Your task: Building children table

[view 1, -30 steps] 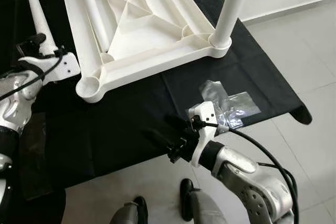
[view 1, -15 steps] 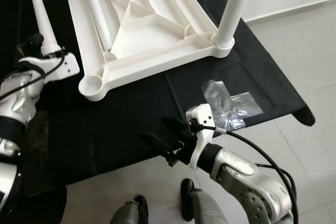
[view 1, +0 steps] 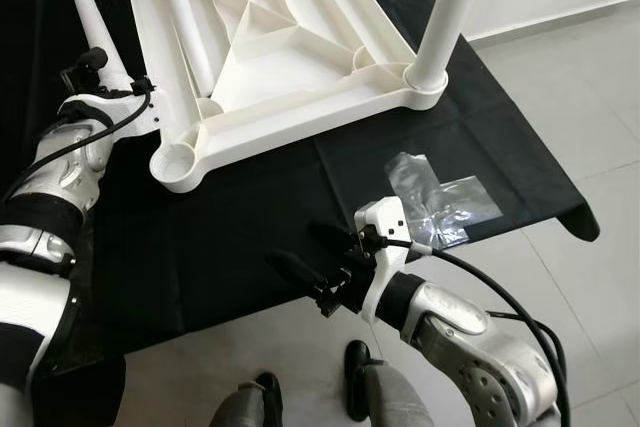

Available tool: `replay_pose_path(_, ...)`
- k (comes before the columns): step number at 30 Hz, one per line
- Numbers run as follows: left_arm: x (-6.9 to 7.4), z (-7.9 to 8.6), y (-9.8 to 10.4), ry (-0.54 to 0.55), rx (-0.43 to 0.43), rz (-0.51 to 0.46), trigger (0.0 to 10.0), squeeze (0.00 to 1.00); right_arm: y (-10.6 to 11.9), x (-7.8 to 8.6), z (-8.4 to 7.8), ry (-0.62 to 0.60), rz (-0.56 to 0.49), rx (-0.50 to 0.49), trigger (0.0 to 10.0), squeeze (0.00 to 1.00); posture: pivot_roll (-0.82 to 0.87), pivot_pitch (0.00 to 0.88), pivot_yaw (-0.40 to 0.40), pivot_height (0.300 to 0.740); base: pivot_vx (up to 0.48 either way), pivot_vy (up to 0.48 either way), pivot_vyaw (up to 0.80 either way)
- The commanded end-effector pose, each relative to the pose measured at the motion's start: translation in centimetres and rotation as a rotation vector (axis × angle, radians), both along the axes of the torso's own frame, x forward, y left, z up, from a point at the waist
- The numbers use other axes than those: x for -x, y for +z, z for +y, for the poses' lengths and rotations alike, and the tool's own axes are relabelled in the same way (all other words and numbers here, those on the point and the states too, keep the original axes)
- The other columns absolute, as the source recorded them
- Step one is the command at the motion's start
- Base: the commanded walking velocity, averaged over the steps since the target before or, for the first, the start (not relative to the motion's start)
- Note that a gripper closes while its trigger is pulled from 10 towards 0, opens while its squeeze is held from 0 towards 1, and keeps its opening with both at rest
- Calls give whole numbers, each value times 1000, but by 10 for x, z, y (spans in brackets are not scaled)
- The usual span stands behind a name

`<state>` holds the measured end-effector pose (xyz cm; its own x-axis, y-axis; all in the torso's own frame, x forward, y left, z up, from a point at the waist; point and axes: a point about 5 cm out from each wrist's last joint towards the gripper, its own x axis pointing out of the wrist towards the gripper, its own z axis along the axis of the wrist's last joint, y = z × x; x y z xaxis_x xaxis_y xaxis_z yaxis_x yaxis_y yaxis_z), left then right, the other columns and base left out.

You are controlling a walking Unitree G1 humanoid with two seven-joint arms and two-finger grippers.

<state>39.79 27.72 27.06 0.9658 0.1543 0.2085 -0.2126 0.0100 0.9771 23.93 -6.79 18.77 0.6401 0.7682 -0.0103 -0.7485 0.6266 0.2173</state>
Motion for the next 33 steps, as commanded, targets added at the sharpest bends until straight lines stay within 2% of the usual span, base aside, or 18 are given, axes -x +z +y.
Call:
replay_pose_path(1,2,7,-12,52,-27,18,0,0,-2,5,3,21,14,1,10000,0,-178,387,32,740,0,0,0)
replay_pose_path(11,3,7,-31,85,-40,11,0,0,-2,4,3,19,5,10,10000,0,-199,381,32,740,0,0,0)
replay_pose_path(13,2,4,-36,81,-43,13,0,0,-2,3,5,19,1,13,10000,0,-251,370,32,740,0,0,0)
replay_pose_path(21,2,3,-34,90,-32,-34,0,0,-3,2,4,18,-12,30,10000,0,-262,358,35,740,0,0,0)
replay_pose_path(27,6,14,-23,102,-19,-112,0,0,-4,-1,5,19,-16,35,10000,0,-252,343,32,740,0,0,0)
replay_pose_path(29,11,25,-5,94,60,-200,0,0,-4,-4,5,21,-21,35,10000,0,-237,324,25,740,0,0,0)
replay_pose_path(30,11,25,-5,94,60,-200,0,0,-4,-4,5,21,-21,35,10000,0,-237,324,25,740,0,0,0)
replay_pose_path(31,14,32,7,77,120,-259,0,0,-4,-6,5,20,-24,30,10000,0,-231,311,20,740,0,0,0)
replay_pose_path(32,14,32,7,77,120,-259,0,0,-4,-6,5,20,-24,30,10000,0,-231,311,20,740,0,0,0)
replay_pose_path(33,17,36,16,64,158,-298,0,0,-4,-8,5,19,-26,26,10000,0,-231,311,20,740,0,0,0)
